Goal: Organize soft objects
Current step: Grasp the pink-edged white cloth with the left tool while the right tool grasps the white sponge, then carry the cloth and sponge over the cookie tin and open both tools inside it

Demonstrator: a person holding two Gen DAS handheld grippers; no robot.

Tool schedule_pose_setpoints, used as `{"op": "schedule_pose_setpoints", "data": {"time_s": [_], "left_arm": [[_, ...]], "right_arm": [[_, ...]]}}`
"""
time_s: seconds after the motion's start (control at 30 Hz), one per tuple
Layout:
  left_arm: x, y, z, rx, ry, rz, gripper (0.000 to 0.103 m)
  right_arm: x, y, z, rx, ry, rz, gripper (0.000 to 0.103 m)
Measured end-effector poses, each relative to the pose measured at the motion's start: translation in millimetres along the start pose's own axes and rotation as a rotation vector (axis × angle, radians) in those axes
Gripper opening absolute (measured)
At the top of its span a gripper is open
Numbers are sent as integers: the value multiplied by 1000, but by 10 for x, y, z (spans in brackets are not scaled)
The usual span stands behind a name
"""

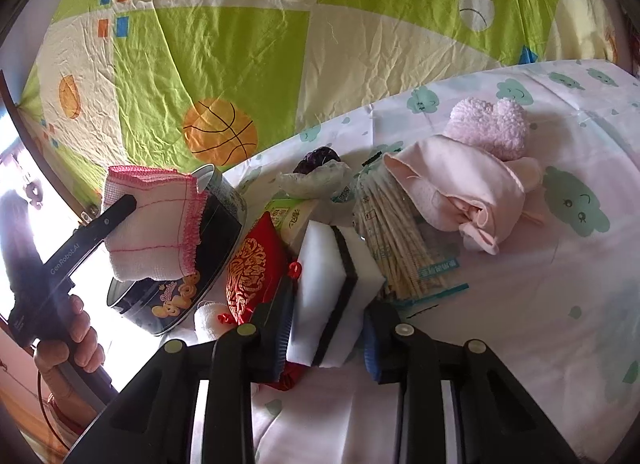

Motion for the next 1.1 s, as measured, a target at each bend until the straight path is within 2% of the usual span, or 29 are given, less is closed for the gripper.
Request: {"op": "schedule_pose_setpoints", "data": {"time_s": [0.2, 0.33, 0.47, 0.53, 0.63, 0.73, 0.87, 0.93, 1.0, 1.1], "left_arm": [[23, -23, 196, 80, 20, -1, 10], [-64, -80, 139, 106, -30, 24, 10], [-212, -174, -59, 93, -96, 72, 10], [-283, -228, -200, 58, -114, 104, 10], [-330, -279, -405, 19, -140, 128, 10], [-308, -264, -559, -25, -138, 124, 10], [-227, -204, -662, -57, -143, 89, 10], [-227, -211, -691, -78, -132, 91, 10], [-227, -233, -713, -84, -132, 94, 10], [-234, -237, -743, -87, -143, 92, 10]], "right_arm": [[-173, -194, -43, 35, -56, 127, 32], [-272, -317, -43, 60, -84, 198, 32], [-419, -515, -75, 76, -98, 297, 31], [-508, -641, -105, 68, -89, 361, 31], [-591, -708, -220, 36, -83, 405, 31], [-599, -669, -377, -5, -83, 404, 32], [-574, -550, -495, 30, -119, 388, 32], [-551, -506, -467, 18, -83, 372, 32], [-547, -502, -447, -32, -33, 350, 32], [-624, -577, -451, -85, 33, 359, 33]]}}
Point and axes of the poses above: each gripper's, at about its wrist camera, not at the fingertips, and y roughly the way its jaws point, z to its right, x to its underside, the point moved 9 cm from there along y, roughly the way its jaws point, and after that the axes turned 8 degrees about z, right-handed, at the moved point
